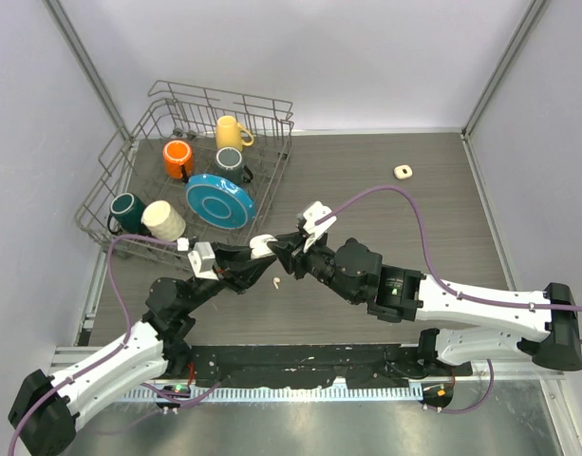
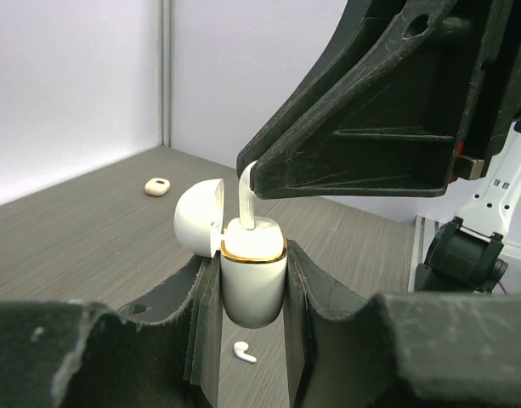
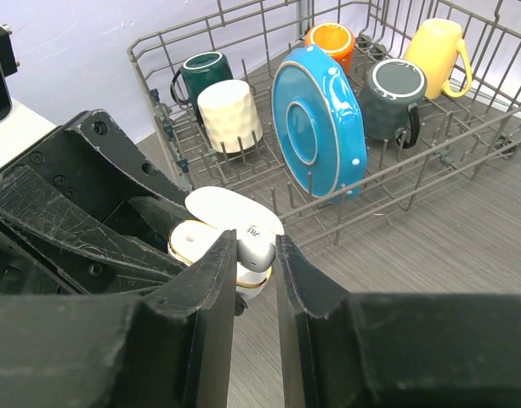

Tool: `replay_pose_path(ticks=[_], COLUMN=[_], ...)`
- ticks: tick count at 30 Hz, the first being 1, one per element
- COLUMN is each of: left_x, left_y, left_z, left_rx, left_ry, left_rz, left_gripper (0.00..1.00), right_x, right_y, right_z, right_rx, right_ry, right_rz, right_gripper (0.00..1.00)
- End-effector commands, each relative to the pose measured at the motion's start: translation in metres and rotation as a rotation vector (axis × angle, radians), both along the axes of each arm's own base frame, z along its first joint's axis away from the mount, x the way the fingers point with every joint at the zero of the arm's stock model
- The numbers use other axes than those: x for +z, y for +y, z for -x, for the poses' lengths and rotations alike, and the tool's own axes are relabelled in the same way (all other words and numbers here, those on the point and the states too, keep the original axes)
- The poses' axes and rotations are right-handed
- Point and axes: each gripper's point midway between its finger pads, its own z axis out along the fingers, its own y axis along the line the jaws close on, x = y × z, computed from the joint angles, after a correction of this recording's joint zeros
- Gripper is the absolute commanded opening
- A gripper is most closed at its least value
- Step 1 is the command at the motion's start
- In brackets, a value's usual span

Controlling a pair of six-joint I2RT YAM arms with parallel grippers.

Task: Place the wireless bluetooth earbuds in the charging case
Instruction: Place the earbud in the charging case.

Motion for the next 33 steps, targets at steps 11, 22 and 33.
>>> replay_pose_path(ticks=[11,22,33], left_x=[0.036,0.04,0.037], left_y=[0.008,0.006,0.004], left_z=[0.005,0.008,0.007], left_rx=[0.02,0.013,0.008], left_ry=[-0.126,-0.158,-0.152], left_rz=[0.077,0.041,0.03], left_gripper=[0.0,0.0,0.0], right_x=[-0.001,-0.01,0.017], right_y=[0.011,0.022,0.022], right_z=[0.014,0.02,0.026], right_rx=[0.068,0.13,0.14], right_ry=[0.028,0.037,0.082], right_rz=[-0.008,0.065,-0.029], right_gripper=[0.01,0.02,0.6])
